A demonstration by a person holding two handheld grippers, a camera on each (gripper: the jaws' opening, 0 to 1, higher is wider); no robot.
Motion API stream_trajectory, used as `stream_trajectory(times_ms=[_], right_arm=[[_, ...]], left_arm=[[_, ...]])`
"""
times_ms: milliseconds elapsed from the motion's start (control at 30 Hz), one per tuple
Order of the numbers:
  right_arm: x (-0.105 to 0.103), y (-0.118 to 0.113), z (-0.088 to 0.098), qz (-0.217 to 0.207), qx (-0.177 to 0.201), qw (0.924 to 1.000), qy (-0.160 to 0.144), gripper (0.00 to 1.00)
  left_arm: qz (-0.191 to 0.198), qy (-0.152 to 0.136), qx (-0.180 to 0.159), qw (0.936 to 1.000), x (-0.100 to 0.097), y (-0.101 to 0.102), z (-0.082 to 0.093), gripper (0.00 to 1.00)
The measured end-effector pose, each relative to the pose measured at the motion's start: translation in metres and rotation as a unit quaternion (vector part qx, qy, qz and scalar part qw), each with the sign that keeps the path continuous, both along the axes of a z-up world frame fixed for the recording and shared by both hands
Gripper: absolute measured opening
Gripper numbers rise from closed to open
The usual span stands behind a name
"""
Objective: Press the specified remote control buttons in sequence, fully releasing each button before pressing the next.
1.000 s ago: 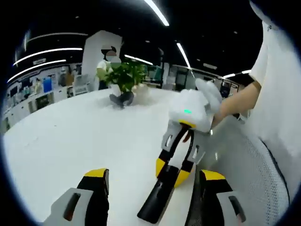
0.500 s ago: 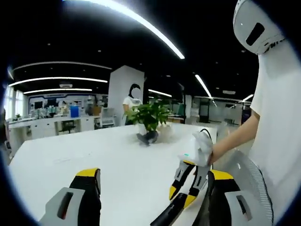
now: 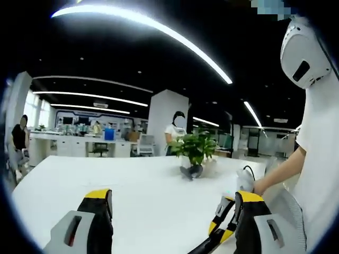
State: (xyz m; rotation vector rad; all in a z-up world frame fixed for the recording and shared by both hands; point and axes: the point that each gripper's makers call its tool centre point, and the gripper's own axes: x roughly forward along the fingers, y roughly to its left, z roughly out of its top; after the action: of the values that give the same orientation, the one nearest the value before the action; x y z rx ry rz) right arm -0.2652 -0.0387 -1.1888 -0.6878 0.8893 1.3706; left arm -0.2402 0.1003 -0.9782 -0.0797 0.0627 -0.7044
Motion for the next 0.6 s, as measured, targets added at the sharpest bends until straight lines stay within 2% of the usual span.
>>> stream_trajectory(times_ms=[600], right_arm=[[0.056,-0.009,-0.002,-0.014,-0.025,0.9996,0.003,0.21]], left_arm=[[0.013,0.0,0.004,0.9999,-0.003,0.009,0.0,0.99]])
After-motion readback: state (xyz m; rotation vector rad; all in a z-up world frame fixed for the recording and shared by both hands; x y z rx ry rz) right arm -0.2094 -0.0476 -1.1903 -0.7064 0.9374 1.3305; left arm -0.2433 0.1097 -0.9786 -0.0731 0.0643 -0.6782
